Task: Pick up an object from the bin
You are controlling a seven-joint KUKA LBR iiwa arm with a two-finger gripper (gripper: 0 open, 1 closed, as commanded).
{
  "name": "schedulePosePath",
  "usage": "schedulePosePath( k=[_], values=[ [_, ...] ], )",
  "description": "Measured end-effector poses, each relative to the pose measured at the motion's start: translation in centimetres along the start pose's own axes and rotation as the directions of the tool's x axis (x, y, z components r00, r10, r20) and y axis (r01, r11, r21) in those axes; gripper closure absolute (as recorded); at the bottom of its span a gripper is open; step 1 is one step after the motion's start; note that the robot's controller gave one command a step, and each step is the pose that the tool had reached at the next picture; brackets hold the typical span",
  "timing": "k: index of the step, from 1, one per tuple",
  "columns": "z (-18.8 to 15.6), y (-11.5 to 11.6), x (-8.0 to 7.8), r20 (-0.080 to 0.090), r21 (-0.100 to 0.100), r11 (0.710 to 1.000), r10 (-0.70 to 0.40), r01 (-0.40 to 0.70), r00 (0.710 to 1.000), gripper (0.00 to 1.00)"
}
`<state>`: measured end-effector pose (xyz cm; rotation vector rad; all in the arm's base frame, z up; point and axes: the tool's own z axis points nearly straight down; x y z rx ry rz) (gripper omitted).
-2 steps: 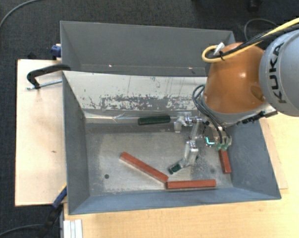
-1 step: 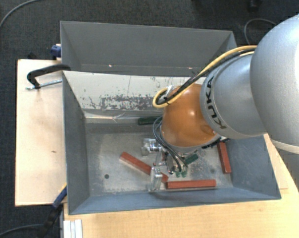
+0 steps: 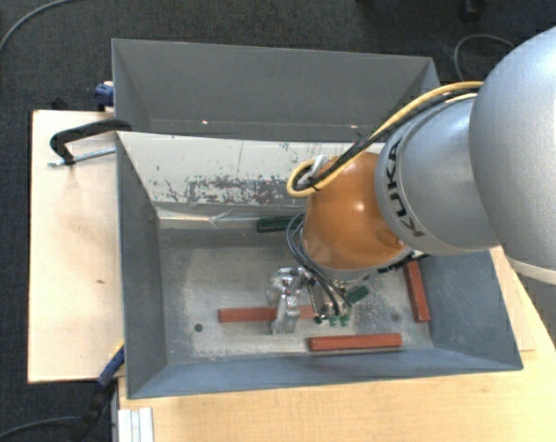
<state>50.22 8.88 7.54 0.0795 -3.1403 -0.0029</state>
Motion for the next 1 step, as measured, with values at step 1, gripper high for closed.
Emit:
schedulePosePath(
  k=[1],
  values=[
    [-14.23, -1.21, -0.75, 0.015, 0.001, 0.998, -0.060, 0.060, 0.998, 1.00]
  ],
)
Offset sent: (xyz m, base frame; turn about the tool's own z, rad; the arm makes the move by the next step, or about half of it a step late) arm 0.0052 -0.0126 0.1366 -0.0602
